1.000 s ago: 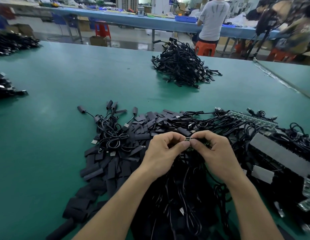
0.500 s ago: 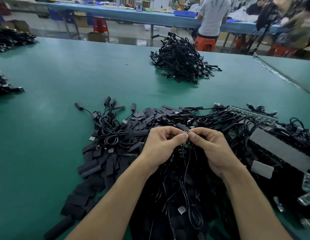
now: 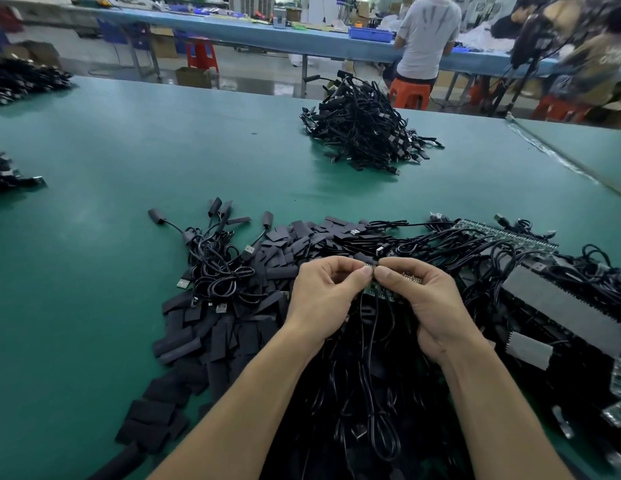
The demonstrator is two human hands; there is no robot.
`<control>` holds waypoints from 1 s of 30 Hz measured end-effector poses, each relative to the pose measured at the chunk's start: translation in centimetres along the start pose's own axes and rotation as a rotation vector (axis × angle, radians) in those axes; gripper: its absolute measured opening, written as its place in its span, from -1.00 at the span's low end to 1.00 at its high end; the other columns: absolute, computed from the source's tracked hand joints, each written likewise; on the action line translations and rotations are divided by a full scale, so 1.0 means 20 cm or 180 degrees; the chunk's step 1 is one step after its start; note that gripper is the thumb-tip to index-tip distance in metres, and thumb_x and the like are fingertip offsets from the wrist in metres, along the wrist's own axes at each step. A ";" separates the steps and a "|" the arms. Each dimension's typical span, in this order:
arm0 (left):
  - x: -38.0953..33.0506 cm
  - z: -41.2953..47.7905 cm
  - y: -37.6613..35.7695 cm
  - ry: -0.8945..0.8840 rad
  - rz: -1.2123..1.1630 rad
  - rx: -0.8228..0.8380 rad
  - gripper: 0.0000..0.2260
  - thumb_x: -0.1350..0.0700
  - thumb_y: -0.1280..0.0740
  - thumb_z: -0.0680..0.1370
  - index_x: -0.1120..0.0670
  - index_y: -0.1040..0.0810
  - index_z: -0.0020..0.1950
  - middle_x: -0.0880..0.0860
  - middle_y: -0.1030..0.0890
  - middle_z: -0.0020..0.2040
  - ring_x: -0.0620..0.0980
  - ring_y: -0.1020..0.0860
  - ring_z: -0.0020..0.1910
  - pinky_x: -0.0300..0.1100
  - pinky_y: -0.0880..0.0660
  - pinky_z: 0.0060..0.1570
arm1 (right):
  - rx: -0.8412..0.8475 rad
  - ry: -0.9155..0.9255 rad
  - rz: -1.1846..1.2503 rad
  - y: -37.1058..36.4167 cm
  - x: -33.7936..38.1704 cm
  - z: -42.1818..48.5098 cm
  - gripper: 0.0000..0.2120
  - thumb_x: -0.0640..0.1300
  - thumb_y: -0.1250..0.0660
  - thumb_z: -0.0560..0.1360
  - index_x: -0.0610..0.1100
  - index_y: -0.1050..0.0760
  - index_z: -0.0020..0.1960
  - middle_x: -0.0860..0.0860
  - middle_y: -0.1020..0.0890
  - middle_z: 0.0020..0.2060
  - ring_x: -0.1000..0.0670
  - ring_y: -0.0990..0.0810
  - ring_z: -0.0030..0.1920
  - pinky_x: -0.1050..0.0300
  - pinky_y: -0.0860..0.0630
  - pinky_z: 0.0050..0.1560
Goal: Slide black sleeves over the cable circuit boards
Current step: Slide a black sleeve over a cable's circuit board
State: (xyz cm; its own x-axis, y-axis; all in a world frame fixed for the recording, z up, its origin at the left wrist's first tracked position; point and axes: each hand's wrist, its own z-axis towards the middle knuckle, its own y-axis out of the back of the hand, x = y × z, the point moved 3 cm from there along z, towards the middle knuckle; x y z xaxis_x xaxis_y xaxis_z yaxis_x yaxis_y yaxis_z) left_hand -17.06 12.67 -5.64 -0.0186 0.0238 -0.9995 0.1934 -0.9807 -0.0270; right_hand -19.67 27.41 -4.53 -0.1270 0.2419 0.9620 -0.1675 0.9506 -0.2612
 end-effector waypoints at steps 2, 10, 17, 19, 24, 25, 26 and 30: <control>0.00 0.00 0.01 -0.0018 0.0029 0.0015 -0.92 0.04 -0.50 0.51 -0.05 -0.68 -0.18 -0.11 -0.67 -0.31 -0.22 -0.57 -0.31 -0.28 -0.47 -0.23 | 0.0047 -0.0021 0.0064 0.00 0.00 0.00 -0.83 -0.16 -0.58 0.24 -0.13 -0.68 -0.19 -0.16 -0.71 -0.25 -0.08 -0.70 -0.26 0.12 -0.62 -0.27; -0.03 -0.01 0.01 0.0068 -0.0263 0.0315 -0.90 0.17 -0.45 0.55 0.03 -0.64 -0.16 -0.12 -0.62 -0.33 -0.24 -0.52 -0.37 -0.41 -0.44 -0.32 | 0.0346 -0.0222 0.0344 -0.03 -0.02 -0.01 -0.91 -0.14 -0.49 0.38 -0.13 -0.68 -0.12 -0.21 -0.70 -0.15 -0.14 -0.71 -0.17 0.05 -0.65 -0.18; -0.05 0.00 0.02 0.0263 -0.0688 0.0372 -0.94 0.22 -0.48 0.51 0.11 -0.68 -0.15 -0.06 -0.66 -0.33 -0.21 -0.58 -0.37 -0.39 -0.49 -0.30 | 0.0451 -0.0493 0.0575 -0.03 -0.03 0.00 -0.83 -0.17 -0.45 0.43 -0.21 -0.62 -0.01 -0.19 -0.69 -0.19 -0.12 -0.70 -0.24 0.04 -0.65 -0.24; -0.05 0.00 0.01 0.0241 -0.0746 0.0371 -0.97 0.23 -0.48 0.50 0.13 -0.68 -0.14 -0.03 -0.67 -0.30 -0.19 -0.60 -0.34 -0.37 -0.52 -0.26 | 0.0459 -0.0494 0.0580 -0.03 -0.03 0.00 -0.83 -0.16 -0.45 0.44 -0.20 -0.61 -0.01 -0.18 -0.68 -0.18 -0.12 -0.70 -0.24 0.04 -0.65 -0.23; -0.06 -0.02 0.00 0.0072 -0.0863 0.0201 -0.96 0.27 -0.48 0.50 0.17 -0.67 -0.14 0.03 -0.67 -0.29 -0.13 -0.60 -0.31 -0.29 -0.57 -0.21 | 0.0447 -0.0474 0.0590 -0.03 -0.03 0.00 -0.89 -0.16 -0.44 0.44 -0.18 -0.62 -0.07 -0.17 -0.68 -0.21 -0.09 -0.69 -0.25 0.07 -0.64 -0.24; -0.05 -0.02 -0.01 0.0028 -0.0871 0.0191 -0.95 0.27 -0.48 0.50 0.16 -0.67 -0.14 0.04 -0.67 -0.29 -0.12 -0.60 -0.31 -0.29 -0.57 -0.22 | 0.0455 -0.0474 0.0624 -0.03 -0.03 0.00 -0.90 -0.16 -0.45 0.44 -0.17 -0.63 -0.08 -0.17 -0.67 -0.21 -0.09 -0.69 -0.25 0.07 -0.64 -0.24; -0.05 -0.02 -0.01 -0.0018 -0.0887 0.0199 -0.95 0.28 -0.48 0.50 0.16 -0.67 -0.14 0.04 -0.67 -0.29 -0.12 -0.60 -0.31 -0.28 -0.57 -0.22 | 0.0472 -0.0486 0.0665 -0.04 -0.03 0.01 -0.91 -0.16 -0.45 0.43 -0.17 -0.63 -0.10 -0.17 -0.67 -0.20 -0.09 -0.68 -0.25 0.06 -0.64 -0.23; -0.04 -0.02 0.00 -0.0150 -0.0873 0.0265 -0.96 0.27 -0.47 0.51 0.16 -0.66 -0.13 0.07 -0.65 -0.26 -0.08 -0.59 -0.28 -0.23 -0.58 -0.18 | 0.0530 -0.0543 0.0731 -0.05 -0.04 0.00 -0.92 -0.15 -0.46 0.42 -0.15 -0.64 -0.13 -0.16 -0.66 -0.21 -0.08 -0.68 -0.27 0.07 -0.64 -0.24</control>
State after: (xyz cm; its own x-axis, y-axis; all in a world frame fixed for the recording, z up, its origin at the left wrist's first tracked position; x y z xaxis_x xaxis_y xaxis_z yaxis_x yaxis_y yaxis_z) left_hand -16.64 12.70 -4.80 -0.1052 0.2833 -0.9533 0.0936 -0.9515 -0.2931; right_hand -19.49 26.20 -5.04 -0.3394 0.3968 0.8528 -0.2713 0.8268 -0.4927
